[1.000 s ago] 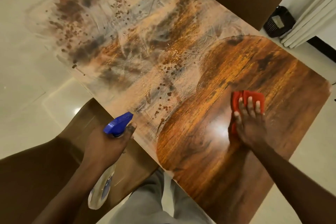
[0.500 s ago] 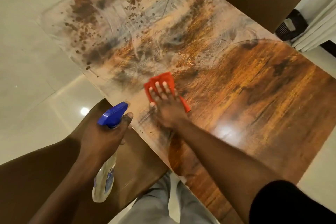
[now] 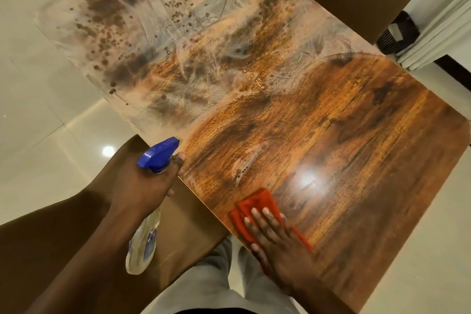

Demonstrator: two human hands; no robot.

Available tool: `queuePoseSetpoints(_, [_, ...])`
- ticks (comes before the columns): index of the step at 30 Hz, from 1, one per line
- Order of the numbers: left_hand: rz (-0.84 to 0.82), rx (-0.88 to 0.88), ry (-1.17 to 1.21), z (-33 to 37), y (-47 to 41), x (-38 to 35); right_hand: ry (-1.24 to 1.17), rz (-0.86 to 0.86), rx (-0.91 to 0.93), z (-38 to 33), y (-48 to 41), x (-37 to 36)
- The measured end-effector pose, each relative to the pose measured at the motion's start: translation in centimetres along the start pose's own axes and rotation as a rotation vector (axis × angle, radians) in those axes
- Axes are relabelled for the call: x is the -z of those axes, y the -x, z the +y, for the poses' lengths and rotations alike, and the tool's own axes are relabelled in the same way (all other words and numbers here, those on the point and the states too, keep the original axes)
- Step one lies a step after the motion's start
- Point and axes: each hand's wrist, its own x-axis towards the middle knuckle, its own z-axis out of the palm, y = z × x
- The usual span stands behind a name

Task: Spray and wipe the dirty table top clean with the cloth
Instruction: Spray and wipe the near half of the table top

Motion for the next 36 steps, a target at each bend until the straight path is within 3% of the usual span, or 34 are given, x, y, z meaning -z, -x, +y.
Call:
queuePoseSetpoints(6, [-0.061,0.027,-0.076,-0.4,0.0,-0.5,-0.077,-0.022,-0.288,8.5,-0.7,3.0])
queuePoseSetpoints(13, [-0.094,0.053,-0.099,-1.1,0.7,-0.6,-0.274,0.148,-0.614,12.3,-14.0,8.5])
queuePoseSetpoints(16, [-0.089,0.057,-0.107,-1.3,0.9,-0.1,-0.243,0.126,-0.568,9.2,-19.2,9.2])
queuePoseSetpoints(20, [-0.066,0.068,-0.101,-1.4,1.1,0.3,-0.19,0.088,-0.286,1.3,-21.2,7.1])
queuePoseSetpoints(24, [-0.058,0.052,-0.097,-1.0,1.3,0.2,-0.157,0.086,-0.051,-5.8,-17.5,3.6])
queuePoseSetpoints(27, [-0.061,0.02,-0.099,-0.7,1.2,-0.1,-0.094,0.093,0.056,-7.2,-12.3,1.3])
queuePoseSetpoints(31, [-0.069,0.012,-0.101,-0.4,0.8,-0.4,-0.047,0.07,0.027,-4.9,-4.3,-1.0])
queuePoseSetpoints(36, [-0.099,0.017,-0.122,0.1,0.3,-0.5,-0.02,0.009,-0.203,2.6,1.7,-0.2])
